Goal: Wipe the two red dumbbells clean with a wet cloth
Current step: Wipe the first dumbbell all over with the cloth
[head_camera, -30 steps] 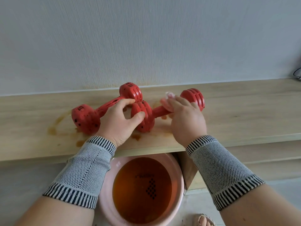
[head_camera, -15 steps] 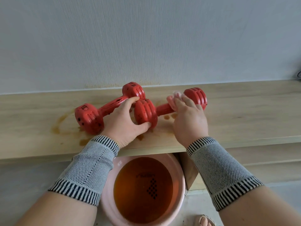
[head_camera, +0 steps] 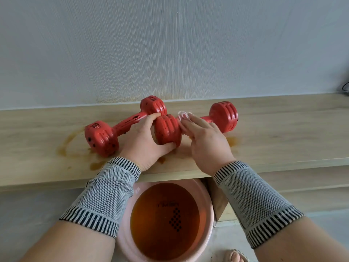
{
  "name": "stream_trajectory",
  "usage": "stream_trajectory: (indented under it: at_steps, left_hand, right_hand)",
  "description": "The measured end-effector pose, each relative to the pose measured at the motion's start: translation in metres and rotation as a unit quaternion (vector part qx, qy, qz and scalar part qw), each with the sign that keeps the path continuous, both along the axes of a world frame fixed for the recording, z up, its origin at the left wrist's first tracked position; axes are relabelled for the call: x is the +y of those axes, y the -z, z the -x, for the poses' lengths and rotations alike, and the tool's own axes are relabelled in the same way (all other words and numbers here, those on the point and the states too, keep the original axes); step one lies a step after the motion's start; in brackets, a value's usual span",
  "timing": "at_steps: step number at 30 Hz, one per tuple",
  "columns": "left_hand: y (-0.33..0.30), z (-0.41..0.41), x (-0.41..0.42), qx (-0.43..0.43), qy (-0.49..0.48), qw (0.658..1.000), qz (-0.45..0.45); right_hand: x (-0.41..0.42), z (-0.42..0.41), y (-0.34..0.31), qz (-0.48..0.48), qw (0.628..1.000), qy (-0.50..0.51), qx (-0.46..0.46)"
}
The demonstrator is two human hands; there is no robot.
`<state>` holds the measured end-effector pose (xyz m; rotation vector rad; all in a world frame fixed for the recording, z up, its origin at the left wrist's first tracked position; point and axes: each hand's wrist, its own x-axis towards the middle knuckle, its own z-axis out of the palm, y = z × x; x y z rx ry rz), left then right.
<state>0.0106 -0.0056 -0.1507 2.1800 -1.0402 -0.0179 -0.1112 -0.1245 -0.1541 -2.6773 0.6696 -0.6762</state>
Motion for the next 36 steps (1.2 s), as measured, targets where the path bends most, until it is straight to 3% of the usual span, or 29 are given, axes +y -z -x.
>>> stream_trajectory:
  at_steps: [4, 6, 10, 15, 21, 26, 32, 36]
  left_hand:
    - [-0.001, -0.001, 0.001, 0.002, -0.006, 1.0, 0.002]
    - [-0.001, -0.001, 0.001, 0.009, -0.008, 1.0, -0.001]
    - [-0.003, -0.002, 0.001, 0.027, -0.008, 1.0, 0.004]
    - [-0.002, -0.002, 0.002, 0.034, 0.011, 0.999, 0.016]
    - [-0.002, -0.008, 0.002, 0.072, 0.008, 0.997, 0.021]
    - [0.001, -0.014, 0.005, 0.081, 0.019, 0.997, 0.009]
    - [-0.001, -0.009, 0.001, 0.055, 0.006, 0.998, 0.004]
    - [-0.001, -0.002, 0.003, 0.012, 0.003, 1.0, -0.002]
  right_hand:
    - [-0.02, 0.011, 0.001, -0.026, 0.987, 0.16, -0.009]
    - [-0.015, 0.008, 0.0, -0.019, 0.991, 0.131, -0.005]
    - [-0.003, -0.004, 0.006, 0.012, 1.0, -0.024, 0.006]
    - [-0.022, 0.011, 0.001, -0.018, 0.989, 0.15, 0.003]
    - [-0.005, -0.002, 0.005, 0.001, 1.0, -0.014, 0.0]
    - [-0.023, 0.01, 0.001, -0.007, 0.987, 0.159, -0.003]
    - [0.0, 0.0, 0.001, 0.014, 1.0, -0.009, -0.003]
    - [-0.019, 0.006, 0.003, -0.003, 0.995, 0.103, 0.01]
